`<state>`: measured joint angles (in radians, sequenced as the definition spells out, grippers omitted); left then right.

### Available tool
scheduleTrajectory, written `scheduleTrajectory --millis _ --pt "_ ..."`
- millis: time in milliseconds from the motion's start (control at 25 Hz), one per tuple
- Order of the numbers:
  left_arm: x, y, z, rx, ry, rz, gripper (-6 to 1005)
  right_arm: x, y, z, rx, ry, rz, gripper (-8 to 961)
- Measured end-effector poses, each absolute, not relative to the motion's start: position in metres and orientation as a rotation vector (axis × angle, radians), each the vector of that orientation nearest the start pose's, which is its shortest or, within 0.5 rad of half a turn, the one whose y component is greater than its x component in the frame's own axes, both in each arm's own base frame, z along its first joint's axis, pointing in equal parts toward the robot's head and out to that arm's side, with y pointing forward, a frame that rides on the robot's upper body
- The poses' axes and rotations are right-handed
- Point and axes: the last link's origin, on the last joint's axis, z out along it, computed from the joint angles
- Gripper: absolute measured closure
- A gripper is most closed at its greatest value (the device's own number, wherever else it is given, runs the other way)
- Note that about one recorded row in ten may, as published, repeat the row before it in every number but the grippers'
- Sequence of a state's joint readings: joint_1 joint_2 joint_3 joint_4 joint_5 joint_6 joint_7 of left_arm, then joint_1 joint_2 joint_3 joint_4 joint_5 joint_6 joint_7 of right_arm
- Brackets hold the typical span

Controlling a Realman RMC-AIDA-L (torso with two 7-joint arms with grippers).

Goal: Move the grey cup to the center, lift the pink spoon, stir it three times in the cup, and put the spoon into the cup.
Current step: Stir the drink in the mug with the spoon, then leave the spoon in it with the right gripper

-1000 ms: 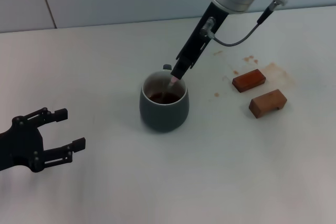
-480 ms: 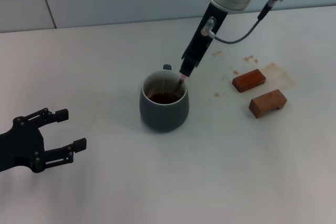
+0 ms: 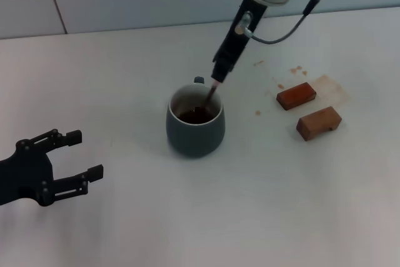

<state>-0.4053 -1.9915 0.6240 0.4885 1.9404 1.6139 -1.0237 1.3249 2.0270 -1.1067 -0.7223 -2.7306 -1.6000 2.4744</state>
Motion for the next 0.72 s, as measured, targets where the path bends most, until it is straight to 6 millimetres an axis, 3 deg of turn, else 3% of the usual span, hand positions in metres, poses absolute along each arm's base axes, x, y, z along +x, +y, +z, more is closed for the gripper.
scheduleTrajectory --millis 160,360,520,720 --pt "-0.318 0.286 0.018 -2.635 -0.442 -0.715 152 0.045 0.425 -0.011 -2.784 0.698 -0.722 828" --pt "-0.318 0.286 0.018 -2.635 -0.443 -0.715 152 0.037 0.426 -0.014 -2.813 0.688 -0.636 828" --pt "-0.319 0.286 0.018 -2.634 -0.446 -0.714 152 0.043 0.433 -0.009 -2.744 0.713 -0.663 828" --pt "-0.319 0.285 0.019 -2.633 -0.446 -0.717 152 0.046 0.426 -0.009 -2.764 0.722 -0.738 828"
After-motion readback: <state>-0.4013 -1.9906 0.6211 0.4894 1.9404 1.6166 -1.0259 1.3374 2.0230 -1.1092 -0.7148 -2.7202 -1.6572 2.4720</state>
